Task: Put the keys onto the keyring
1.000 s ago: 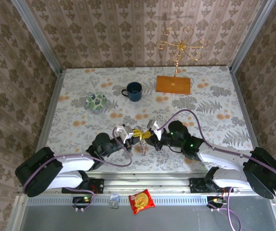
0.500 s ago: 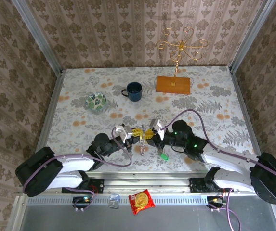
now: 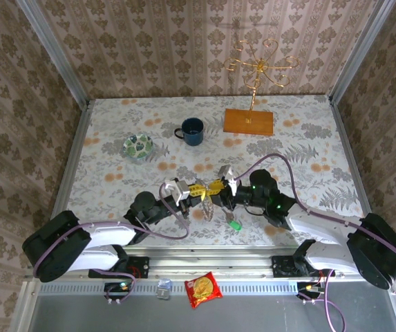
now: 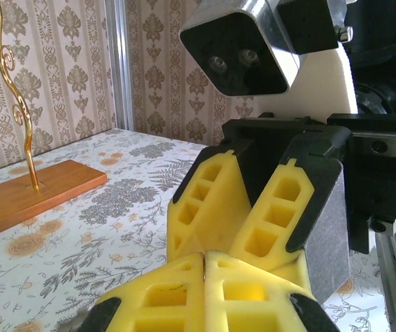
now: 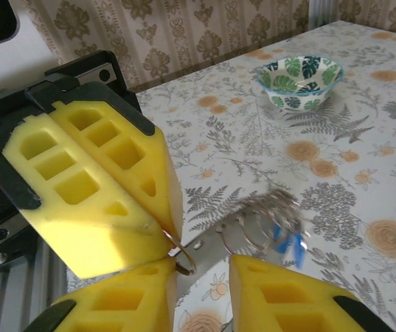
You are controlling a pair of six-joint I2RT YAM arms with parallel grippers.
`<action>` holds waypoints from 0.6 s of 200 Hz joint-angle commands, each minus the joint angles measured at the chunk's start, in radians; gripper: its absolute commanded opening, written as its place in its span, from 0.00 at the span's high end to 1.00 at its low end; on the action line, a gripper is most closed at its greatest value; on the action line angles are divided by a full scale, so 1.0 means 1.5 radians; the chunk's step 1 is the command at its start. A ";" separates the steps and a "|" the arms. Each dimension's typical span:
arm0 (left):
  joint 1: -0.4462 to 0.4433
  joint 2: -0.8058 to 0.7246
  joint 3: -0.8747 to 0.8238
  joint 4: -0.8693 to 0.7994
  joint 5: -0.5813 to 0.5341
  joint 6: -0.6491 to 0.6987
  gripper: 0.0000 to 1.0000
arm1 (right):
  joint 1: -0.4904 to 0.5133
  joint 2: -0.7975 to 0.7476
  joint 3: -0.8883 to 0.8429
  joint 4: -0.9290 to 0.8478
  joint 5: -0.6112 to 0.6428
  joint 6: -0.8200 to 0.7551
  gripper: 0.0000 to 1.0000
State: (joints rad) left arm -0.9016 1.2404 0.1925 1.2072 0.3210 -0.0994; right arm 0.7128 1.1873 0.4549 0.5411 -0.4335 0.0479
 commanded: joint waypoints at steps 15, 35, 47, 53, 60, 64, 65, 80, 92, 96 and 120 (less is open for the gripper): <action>0.003 0.001 0.010 0.051 0.047 -0.034 1.00 | -0.012 0.027 0.003 0.086 -0.056 0.023 0.80; 0.006 0.004 0.015 0.054 0.066 -0.045 1.00 | -0.025 0.049 -0.002 0.143 -0.094 0.039 0.83; 0.009 0.006 0.016 0.055 0.076 -0.052 1.00 | -0.034 0.061 -0.002 0.169 -0.117 0.046 0.85; 0.010 0.006 0.015 0.055 0.078 -0.055 1.00 | -0.037 0.066 -0.002 0.180 -0.128 0.048 0.86; 0.011 0.006 0.015 0.055 0.082 -0.059 1.00 | -0.041 0.073 -0.003 0.192 -0.141 0.048 0.89; 0.012 0.005 0.015 0.055 0.084 -0.060 1.00 | -0.044 0.076 -0.002 0.198 -0.148 0.050 0.91; 0.012 0.005 0.015 0.055 0.084 -0.061 1.00 | -0.044 0.077 -0.002 0.199 -0.150 0.050 0.91; 0.016 0.005 0.015 0.055 0.092 -0.069 1.00 | -0.051 0.086 -0.001 0.214 -0.176 0.050 0.98; 0.021 0.006 0.014 0.055 0.095 -0.076 1.00 | -0.056 0.091 0.001 0.217 -0.196 0.047 1.00; 0.023 0.005 0.013 0.055 0.096 -0.078 1.00 | -0.057 0.091 0.002 0.215 -0.202 0.045 1.00; 0.037 0.010 0.007 0.054 0.098 -0.090 1.00 | -0.059 0.091 0.015 0.179 -0.225 0.020 1.00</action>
State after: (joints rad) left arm -0.8528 1.2446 0.1925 1.2354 0.3836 -0.1749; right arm 0.6224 1.3186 0.4496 0.7677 -0.6979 0.1154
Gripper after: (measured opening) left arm 0.057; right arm 0.053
